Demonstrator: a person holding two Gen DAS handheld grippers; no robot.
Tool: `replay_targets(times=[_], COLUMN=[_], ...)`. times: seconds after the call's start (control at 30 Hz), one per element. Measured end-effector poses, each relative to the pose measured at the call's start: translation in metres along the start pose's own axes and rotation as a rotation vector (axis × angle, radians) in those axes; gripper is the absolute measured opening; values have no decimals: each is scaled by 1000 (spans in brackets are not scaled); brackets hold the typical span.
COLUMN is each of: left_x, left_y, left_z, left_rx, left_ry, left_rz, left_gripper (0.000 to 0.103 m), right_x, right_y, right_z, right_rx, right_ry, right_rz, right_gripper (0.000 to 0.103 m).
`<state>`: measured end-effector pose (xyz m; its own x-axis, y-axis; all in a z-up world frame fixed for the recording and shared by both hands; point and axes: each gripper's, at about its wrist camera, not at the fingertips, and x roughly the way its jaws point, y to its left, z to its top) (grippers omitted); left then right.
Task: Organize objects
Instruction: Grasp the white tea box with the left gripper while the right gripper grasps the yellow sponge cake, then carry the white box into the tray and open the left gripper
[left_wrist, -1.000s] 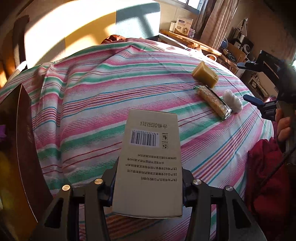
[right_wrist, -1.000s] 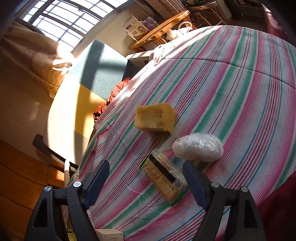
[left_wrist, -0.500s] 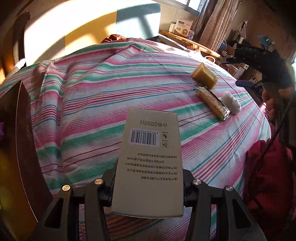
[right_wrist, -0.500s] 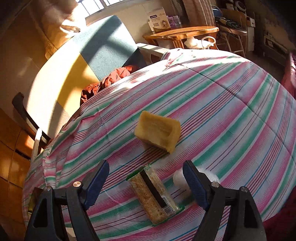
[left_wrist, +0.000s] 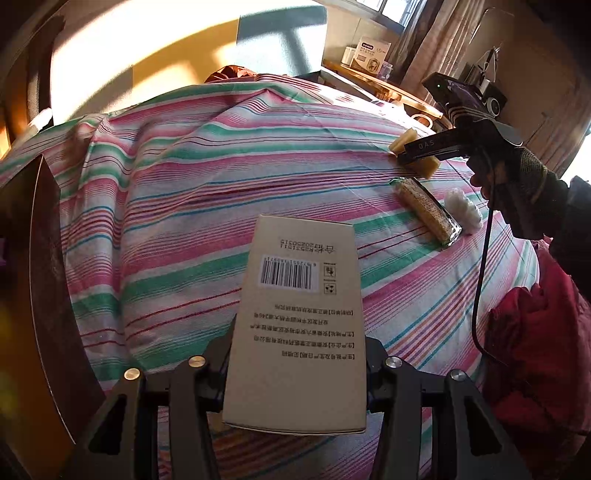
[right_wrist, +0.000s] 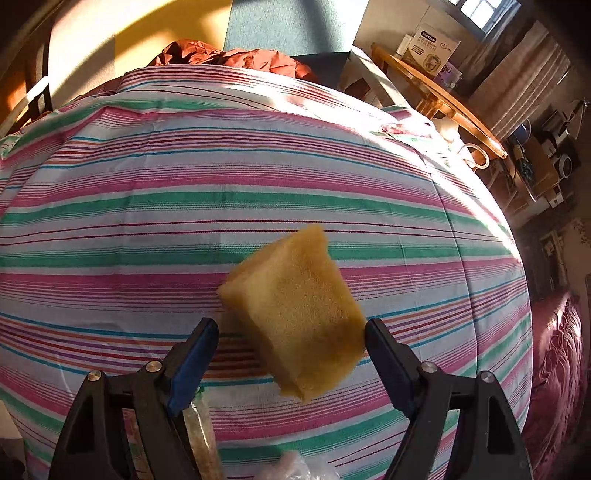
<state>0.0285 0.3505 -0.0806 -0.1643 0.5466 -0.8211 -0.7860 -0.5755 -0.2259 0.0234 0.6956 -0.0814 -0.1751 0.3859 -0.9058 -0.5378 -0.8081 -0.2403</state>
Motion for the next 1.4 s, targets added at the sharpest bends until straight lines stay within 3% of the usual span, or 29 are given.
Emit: replay_targets(times=[0.03,0.13,0.37,0.53,0.7,1.07,1.4], left_x=[0,0,-18,-50,-93,-156,-179], left_y=[0,0,-2,0,11,57,123], left_z=[0,0,2,4,2,-24,-68], left_rx=[-1,-10,-17,-21,-37,-100,-256], left_ry=[-2,-8,-45,-103,-183,-291,-285], left_rz=[1,6,11,25,62,228,284], left_gripper=[51,51,51,51,51,51,51], right_x=[-1,-14,-65,-87,-96,-85,-80], right_y=[-3,-9,26,66,100,133,136], right_z=[0,-4,-24,-44,-64,-79,-81], right_rx=[24,88,131,125,104,2,-8], right_ry=[-11,-43,-134,-153,-148,-115,-102], right_rz=[-3,80,222,353,415,348,330], right_gripper=[63,58,58,58,58,58,58])
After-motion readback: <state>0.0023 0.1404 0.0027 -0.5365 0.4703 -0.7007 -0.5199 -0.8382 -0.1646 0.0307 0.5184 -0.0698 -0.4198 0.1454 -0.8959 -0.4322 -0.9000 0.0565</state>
